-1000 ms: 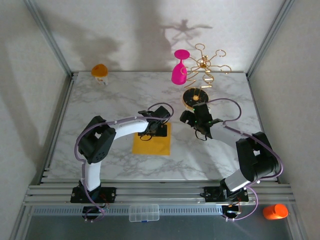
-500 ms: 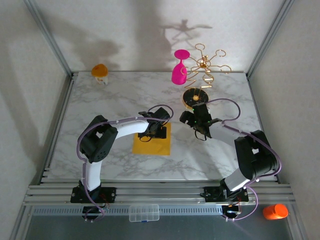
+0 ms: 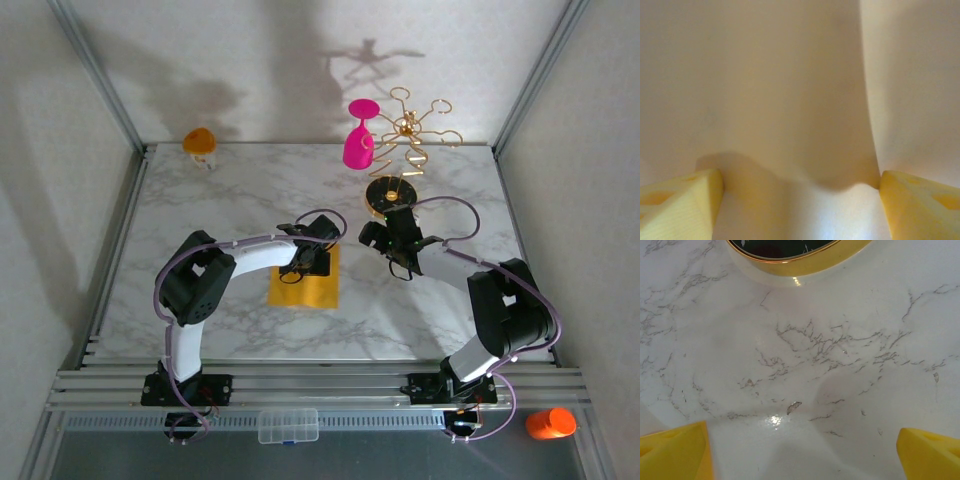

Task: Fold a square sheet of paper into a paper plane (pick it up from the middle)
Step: First fold the square sheet of paper in half at the center of the table.

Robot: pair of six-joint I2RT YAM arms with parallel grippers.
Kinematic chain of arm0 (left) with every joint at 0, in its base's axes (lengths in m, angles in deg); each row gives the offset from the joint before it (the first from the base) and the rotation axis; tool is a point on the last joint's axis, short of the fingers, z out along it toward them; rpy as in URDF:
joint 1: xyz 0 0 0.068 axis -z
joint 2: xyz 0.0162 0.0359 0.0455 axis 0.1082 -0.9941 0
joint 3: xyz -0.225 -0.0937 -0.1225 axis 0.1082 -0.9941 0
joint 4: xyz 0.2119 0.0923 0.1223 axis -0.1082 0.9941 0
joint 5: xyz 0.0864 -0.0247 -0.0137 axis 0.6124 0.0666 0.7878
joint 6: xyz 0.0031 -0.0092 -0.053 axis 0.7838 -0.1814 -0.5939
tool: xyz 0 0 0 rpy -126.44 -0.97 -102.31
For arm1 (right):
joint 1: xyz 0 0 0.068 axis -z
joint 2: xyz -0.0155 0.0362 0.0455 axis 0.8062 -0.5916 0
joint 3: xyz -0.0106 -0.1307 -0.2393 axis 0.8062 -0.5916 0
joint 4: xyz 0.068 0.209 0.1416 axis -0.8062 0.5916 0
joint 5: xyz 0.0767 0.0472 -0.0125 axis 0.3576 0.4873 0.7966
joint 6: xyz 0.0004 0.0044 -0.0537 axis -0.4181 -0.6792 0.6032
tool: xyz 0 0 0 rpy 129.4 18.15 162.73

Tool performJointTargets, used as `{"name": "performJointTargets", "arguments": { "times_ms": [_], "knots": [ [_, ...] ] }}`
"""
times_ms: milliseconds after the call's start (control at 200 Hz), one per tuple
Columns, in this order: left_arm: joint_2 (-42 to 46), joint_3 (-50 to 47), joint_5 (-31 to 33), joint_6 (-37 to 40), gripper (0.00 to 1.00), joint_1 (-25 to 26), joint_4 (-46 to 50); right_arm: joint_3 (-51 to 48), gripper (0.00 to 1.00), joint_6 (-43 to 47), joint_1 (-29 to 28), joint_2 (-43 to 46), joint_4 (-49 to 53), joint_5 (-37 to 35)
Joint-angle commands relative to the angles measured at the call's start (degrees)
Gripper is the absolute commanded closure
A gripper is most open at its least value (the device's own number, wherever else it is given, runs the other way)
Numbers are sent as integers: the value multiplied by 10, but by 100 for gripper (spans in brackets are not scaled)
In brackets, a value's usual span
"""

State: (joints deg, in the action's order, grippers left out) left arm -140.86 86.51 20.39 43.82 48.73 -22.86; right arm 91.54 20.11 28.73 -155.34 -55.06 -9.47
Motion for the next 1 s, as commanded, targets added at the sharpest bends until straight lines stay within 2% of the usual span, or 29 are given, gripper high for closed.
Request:
{"name": "performJointTargets", "arguments": {
  "times_ms": [0, 175, 265, 456, 651, 831, 991],
  "knots": [
    [0, -25, -23, -3, 30, -5, 3, 12, 1, -4, 1, -1, -3, 4],
    [67, -58, -92, -20, 56, -30, -54, -1, 1, -11, 3, 16, -23, 6],
    [110, -71, -139, -25, 63, -49, -78, -14, 1, -13, 5, 31, -44, 18],
    [181, -100, -241, -47, 66, -80, -151, -43, 1, -9, 14, 59, -101, 63],
    [179, -140, -315, -71, 66, -104, -226, -69, 4, -2, 18, 63, -173, 152],
    [132, -146, -294, -43, 65, -118, -212, -69, 9, 5, 18, 41, -208, 224],
    [103, -148, -254, -17, 65, -130, -196, -61, 14, 10, 18, 22, -206, 246]
  ]
}}
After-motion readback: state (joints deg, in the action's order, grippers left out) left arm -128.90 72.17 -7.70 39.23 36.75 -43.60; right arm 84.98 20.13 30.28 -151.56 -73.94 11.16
